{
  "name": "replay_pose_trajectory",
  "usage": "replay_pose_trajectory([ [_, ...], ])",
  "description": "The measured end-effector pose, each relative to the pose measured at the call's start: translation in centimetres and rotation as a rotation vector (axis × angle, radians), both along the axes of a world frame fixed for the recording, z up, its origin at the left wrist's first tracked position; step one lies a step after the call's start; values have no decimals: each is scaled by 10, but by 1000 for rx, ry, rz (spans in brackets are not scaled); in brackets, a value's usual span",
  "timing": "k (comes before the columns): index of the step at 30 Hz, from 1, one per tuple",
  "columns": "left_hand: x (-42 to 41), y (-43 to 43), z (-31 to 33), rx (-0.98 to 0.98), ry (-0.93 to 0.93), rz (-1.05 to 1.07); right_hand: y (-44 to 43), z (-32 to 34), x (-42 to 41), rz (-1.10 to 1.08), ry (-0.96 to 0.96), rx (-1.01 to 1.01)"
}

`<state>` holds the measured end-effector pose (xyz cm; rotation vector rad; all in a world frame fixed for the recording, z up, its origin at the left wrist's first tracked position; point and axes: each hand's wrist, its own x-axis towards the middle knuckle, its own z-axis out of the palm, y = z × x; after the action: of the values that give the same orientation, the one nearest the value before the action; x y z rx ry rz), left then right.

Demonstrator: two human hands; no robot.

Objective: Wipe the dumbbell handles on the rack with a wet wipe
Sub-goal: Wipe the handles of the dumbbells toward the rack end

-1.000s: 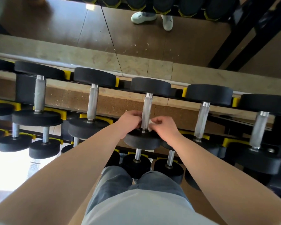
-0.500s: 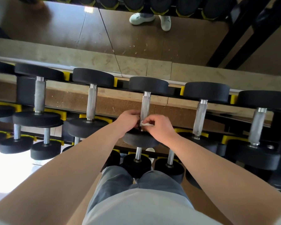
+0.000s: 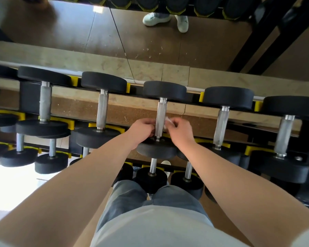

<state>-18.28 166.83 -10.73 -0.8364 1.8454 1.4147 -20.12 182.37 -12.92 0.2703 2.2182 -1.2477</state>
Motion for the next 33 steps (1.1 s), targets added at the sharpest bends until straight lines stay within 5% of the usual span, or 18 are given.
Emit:
replay_pose_trajectory([
  [4, -1, -1, -2, -17, -9, 8, 12, -2, 8, 239, -44, 97],
  [11, -1, 0, 1, -19, -20, -16, -14, 21, -43, -250, 27, -152],
  [19, 0, 0, 2, 4, -7, 19, 4, 11, 5, 482, 176, 91],
  [22, -1, 0, 3, -1, -23, 43, 1, 14, -5, 497, 287, 87],
  [28, -3, 3, 6, 12, -46, 85, -20, 11, -24, 134, 496, 136],
  [33, 1, -1, 7, 56, -33, 143, -4, 6, -5, 547, 436, 123],
])
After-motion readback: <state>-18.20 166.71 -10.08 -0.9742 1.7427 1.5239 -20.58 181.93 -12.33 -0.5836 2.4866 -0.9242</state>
